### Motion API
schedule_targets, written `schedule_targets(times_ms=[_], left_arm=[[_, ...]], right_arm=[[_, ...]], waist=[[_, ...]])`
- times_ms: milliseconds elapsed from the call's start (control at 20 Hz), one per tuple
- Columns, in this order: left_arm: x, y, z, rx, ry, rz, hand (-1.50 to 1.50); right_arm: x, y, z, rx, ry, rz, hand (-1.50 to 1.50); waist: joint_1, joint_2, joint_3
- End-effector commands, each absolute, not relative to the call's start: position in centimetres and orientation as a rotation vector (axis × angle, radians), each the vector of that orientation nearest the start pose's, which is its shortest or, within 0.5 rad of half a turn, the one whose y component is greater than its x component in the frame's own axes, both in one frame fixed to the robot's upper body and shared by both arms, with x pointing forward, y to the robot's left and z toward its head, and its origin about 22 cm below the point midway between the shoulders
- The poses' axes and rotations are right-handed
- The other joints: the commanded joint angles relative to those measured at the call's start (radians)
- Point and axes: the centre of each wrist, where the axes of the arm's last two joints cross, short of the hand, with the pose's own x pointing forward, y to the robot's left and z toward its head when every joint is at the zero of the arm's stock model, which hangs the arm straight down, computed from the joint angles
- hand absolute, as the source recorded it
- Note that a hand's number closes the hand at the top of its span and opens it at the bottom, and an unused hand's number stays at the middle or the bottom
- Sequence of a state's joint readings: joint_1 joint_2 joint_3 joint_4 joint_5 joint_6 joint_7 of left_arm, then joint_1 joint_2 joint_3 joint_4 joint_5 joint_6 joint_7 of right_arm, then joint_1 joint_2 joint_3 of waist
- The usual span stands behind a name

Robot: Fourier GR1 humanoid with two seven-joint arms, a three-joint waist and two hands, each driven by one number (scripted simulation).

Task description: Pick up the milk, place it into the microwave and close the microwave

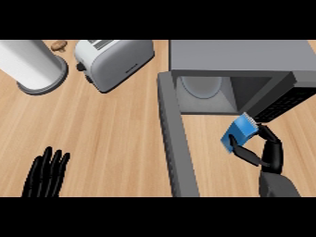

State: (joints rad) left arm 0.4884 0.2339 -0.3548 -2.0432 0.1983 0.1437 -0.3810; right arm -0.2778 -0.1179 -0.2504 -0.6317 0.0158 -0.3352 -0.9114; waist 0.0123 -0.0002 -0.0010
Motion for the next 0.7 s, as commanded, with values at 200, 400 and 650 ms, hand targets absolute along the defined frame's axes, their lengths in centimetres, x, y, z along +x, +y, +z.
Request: schedule_targets(times_ms=[200, 400, 650], left_arm=[[10.9, 21.9, 4.1, -0.131, -1.904, 0.078, -1.5], [11.1, 23.6, 3.7, -0.154, -1.887, 0.046, -1.5], [10.6, 25.1, 4.1, -0.129, -1.893, 0.07, -1.5]], right_arm=[[25.8, -30.7, -14.4, -0.496, -1.732, 0.209, 1.5], [28.4, -30.5, -12.7, -0.359, -1.867, 0.187, 1.5], [28.9, -29.1, -12.6, -0.191, -1.916, 0.15, 1.5]], waist=[[0.013, 0.005, 0.003], [0.015, 0.007, 0.004], [0.008, 0.003, 0.003]])
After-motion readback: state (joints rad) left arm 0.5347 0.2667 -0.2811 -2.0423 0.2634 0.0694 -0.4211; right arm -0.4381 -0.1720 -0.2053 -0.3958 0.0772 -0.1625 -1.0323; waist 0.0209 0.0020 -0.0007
